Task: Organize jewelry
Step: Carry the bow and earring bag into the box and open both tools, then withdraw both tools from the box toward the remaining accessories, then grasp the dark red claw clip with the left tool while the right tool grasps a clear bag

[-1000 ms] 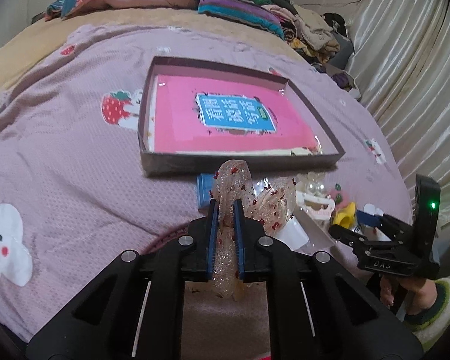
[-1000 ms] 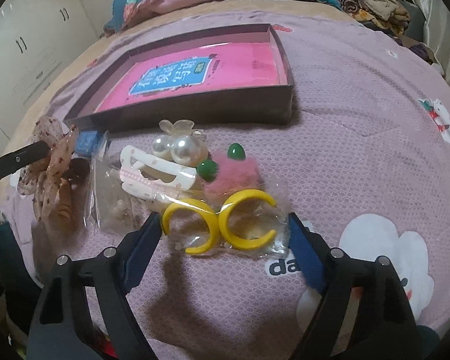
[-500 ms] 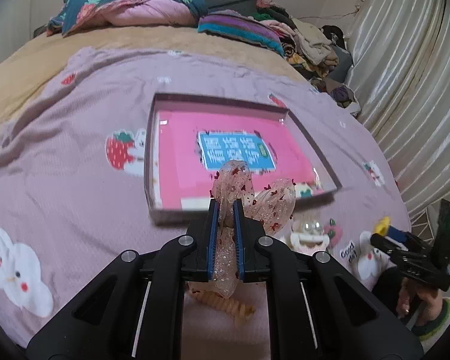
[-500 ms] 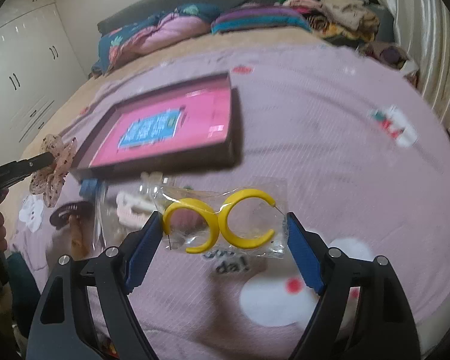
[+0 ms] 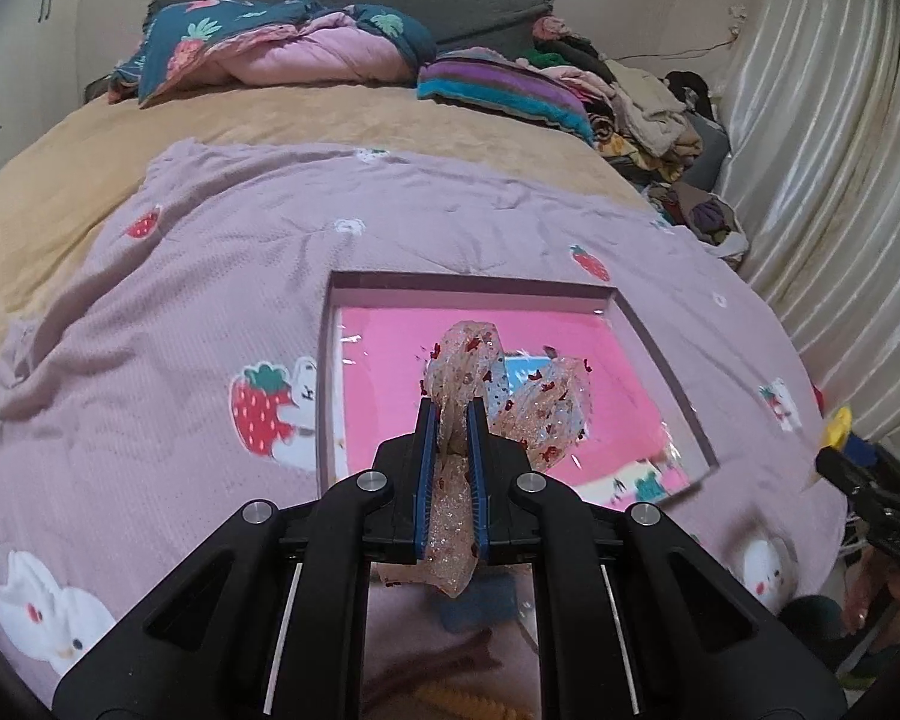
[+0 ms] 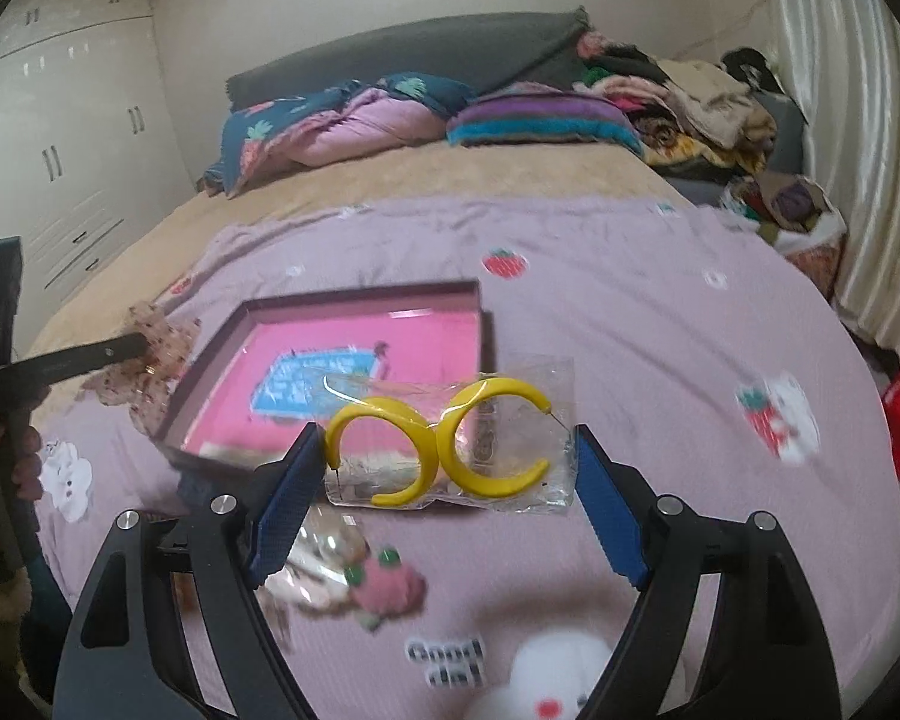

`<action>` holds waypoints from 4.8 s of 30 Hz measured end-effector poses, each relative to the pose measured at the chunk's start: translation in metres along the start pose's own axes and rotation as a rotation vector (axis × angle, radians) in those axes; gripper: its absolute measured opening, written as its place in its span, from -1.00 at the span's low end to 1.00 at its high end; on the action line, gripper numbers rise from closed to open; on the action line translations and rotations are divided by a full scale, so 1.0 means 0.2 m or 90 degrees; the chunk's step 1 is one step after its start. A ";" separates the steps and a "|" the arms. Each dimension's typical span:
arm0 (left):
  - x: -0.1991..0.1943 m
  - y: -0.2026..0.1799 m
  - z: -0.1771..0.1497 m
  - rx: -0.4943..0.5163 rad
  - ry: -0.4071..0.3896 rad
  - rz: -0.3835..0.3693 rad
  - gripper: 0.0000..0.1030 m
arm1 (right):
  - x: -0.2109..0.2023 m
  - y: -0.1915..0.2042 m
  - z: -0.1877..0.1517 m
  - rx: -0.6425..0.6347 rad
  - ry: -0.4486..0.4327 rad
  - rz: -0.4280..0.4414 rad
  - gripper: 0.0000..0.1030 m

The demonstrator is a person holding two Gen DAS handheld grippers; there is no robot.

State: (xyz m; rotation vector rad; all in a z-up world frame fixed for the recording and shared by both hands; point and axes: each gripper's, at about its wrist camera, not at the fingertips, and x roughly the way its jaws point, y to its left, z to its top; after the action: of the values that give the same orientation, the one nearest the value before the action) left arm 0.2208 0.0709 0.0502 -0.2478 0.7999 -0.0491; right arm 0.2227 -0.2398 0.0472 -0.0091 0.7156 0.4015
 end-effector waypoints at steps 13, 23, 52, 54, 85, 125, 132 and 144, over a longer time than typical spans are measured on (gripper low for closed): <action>0.27 0.05 0.08 -0.008 0.031 0.037 -0.92 | 0.35 0.21 0.24 -0.043 0.015 0.055 0.55; 0.39 0.09 0.07 -0.013 0.055 0.057 -0.77 | 0.58 0.21 0.13 -0.048 0.067 0.058 0.56; -0.06 -0.03 -0.05 -0.051 -0.030 0.100 0.81 | 0.47 0.18 0.08 -0.054 0.039 0.045 0.89; -0.11 -0.05 -0.05 -0.049 -0.040 0.100 0.81 | 0.41 0.19 0.09 -0.056 0.024 0.046 0.90; -0.63 -0.08 -0.24 -0.034 -0.130 0.067 0.81 | -0.31 0.34 -0.02 -0.075 -0.111 0.015 0.92; -0.55 0.05 -0.73 -0.032 -0.007 0.073 0.81 | -0.30 0.37 -0.44 -0.085 0.017 0.048 0.92; -0.42 0.13 -0.79 -0.044 0.029 0.097 0.81 | -0.14 0.45 -0.52 -0.105 0.077 0.069 0.90; -0.21 0.17 -0.77 -0.003 0.061 0.114 0.81 | 0.13 0.54 -0.59 -0.149 0.142 0.065 0.41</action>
State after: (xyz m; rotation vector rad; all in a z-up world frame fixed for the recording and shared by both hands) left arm 0.0795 0.0788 -0.0309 -0.1781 0.9143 0.1100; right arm 0.1273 -0.1481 -0.0457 -0.2417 0.8874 0.5867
